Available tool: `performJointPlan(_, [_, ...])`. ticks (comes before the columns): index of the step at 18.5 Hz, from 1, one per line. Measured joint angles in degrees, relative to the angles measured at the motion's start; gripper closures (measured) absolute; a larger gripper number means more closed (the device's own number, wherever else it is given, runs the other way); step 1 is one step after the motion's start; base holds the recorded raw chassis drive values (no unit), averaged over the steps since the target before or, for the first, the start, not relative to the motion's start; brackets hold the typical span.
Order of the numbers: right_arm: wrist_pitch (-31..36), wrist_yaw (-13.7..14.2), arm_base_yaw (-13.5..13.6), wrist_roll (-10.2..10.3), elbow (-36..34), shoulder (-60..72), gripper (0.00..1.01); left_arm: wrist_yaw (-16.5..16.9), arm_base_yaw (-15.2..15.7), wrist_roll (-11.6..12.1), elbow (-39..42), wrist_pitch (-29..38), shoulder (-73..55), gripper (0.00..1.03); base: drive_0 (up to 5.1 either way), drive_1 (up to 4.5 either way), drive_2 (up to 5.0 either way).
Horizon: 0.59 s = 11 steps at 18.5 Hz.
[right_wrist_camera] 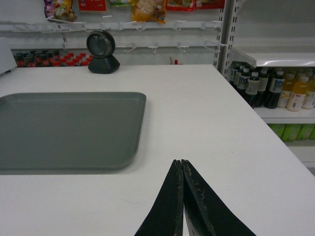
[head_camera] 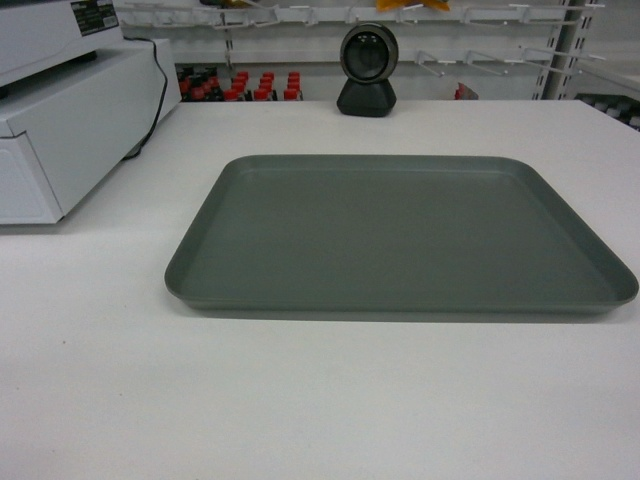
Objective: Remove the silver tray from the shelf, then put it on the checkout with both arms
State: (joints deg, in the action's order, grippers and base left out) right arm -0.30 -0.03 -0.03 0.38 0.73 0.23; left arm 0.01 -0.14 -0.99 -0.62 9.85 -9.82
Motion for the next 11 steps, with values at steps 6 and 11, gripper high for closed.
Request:
performJointPlan(6, [0.02,0.02,0.02,-0.02,0.00,0.00,1.00,0.00,-0.02,0.00,-0.02,-10.23,9.40,1.02,0.0,0.00,0.0])
performJointPlan(11, [0.02,0.02,0.02,-0.04,0.00,0.00,0.97,-0.02,-0.02,0.00,-0.02,-10.05,9.40,0.93,0.0,0.00,0.0])
